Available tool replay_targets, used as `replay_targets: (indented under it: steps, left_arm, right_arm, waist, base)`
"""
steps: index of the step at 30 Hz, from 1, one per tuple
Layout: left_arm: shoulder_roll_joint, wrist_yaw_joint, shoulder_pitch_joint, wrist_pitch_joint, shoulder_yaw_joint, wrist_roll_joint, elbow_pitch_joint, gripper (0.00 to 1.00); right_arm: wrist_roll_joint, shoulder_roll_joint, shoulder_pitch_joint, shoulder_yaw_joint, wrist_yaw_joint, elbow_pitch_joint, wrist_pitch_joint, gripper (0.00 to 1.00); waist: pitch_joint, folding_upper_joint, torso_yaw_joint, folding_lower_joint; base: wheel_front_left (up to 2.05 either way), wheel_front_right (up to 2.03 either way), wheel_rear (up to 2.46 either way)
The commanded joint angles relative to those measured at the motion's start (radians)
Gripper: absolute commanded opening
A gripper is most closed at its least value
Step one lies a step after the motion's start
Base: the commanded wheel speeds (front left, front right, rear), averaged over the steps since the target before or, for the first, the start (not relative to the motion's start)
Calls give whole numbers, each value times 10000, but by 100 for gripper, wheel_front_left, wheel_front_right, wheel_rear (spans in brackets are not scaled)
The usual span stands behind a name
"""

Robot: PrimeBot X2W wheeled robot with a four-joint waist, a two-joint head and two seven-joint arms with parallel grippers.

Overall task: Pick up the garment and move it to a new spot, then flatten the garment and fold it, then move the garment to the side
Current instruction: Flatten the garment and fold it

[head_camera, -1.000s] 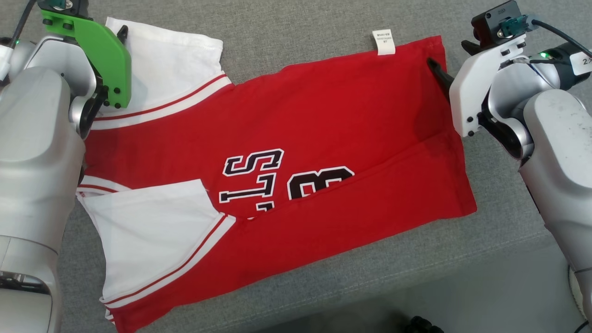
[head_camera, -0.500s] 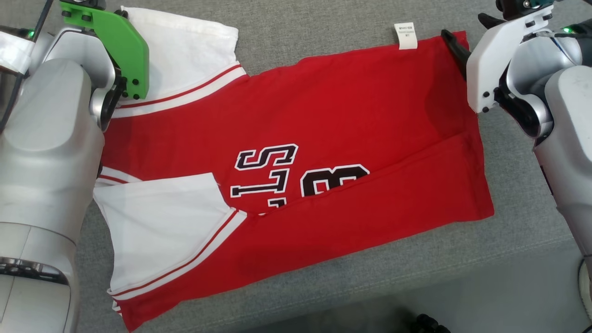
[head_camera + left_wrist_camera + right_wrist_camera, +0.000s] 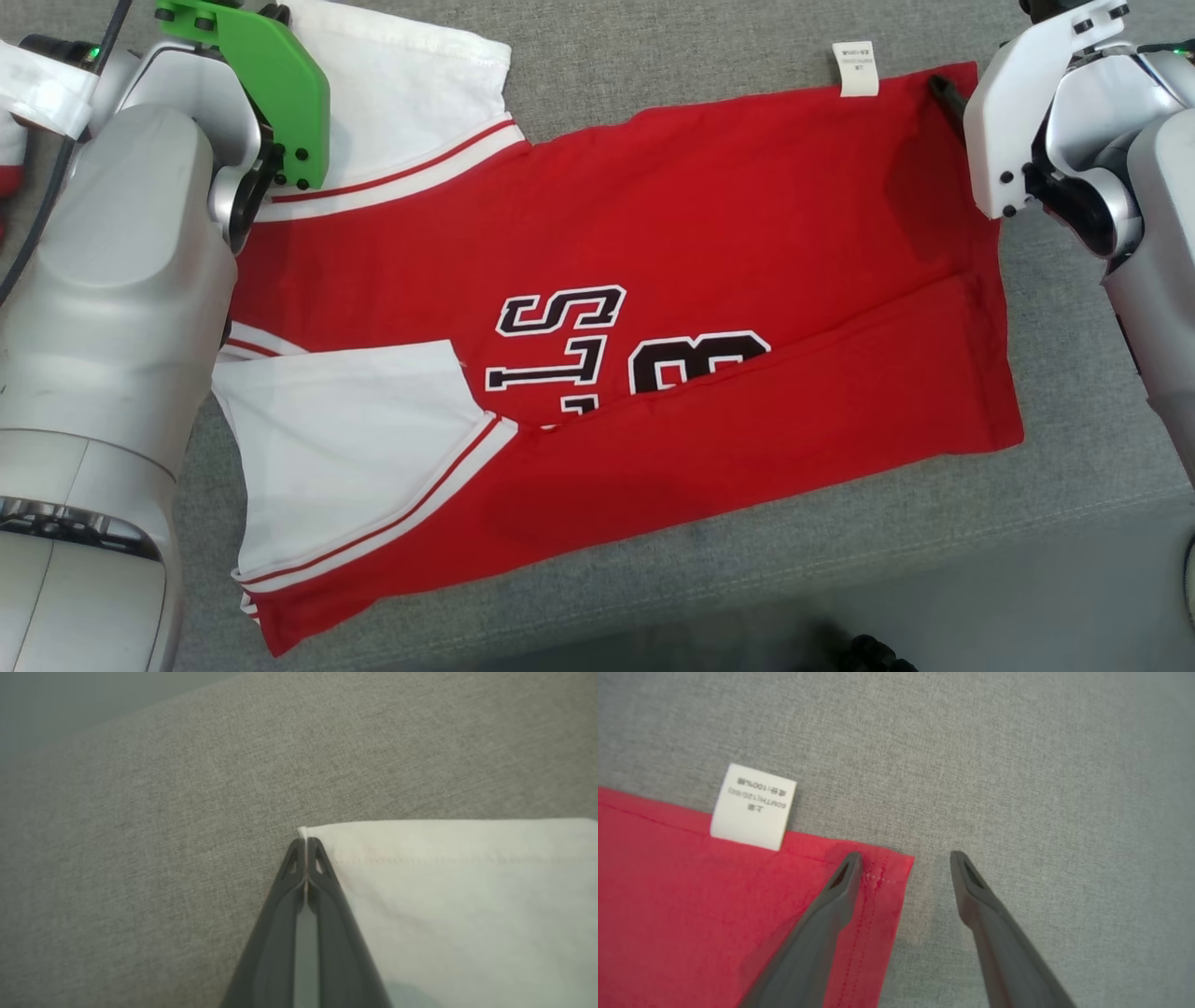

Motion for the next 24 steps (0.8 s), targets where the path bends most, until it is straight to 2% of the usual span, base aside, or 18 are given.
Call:
replay_targets:
  steps: [1,2,3,5,7,9,12,19,24]
  left_arm:
    - [-89,-80,108,63,-93,-8,190,0]
    - [-90,-89,82,43,-105,-27,228,0]
    - [-99,-96,63,18,-127,-37,268,0]
    - [-141,-96,31,2,-161,-67,338,0]
    - [-191,-111,25,-39,-188,-73,403,0]
    - [-206,-120,9,-93,-211,-113,460,0]
    - [-216,-119,-32,-206,-219,-161,539,0]
    - [-209,265,-231,-1095,30,-319,425,0]
    - [-207,685,-107,-2380,355,-510,125,0]
  right_arm:
    - [74,-9,32,11,-14,46,74,93]
    - [112,9,54,5,-14,70,155,90]
    - [140,35,82,-10,-13,96,225,73]
    - [195,54,130,-67,-13,118,376,50]
    - [243,61,212,-80,-14,86,490,33]
    - [278,56,285,-101,-14,28,506,0]
    - [299,43,370,-93,-13,-38,463,0]
    - [350,-99,422,-300,-13,-284,-60,0]
    - [382,-282,693,-646,-14,-504,-553,0]
  waist:
    - [15,0,11,0]
    - [28,0,17,0]
    - [39,0,25,0]
    - [61,0,46,0]
    - [62,0,68,0]
    - [59,0,84,0]
    - [43,0,113,0]
    - [-55,0,328,0]
    - [-262,0,635,0]
  base:
    - [0,0,0]
    - [0,0,0]
    - [0,0,0]
    - [0,0,0]
    - [0,0,0]
    - [0,0,0]
    - [0,0,0]
    - [0,0,0]
    - [0,0,0]
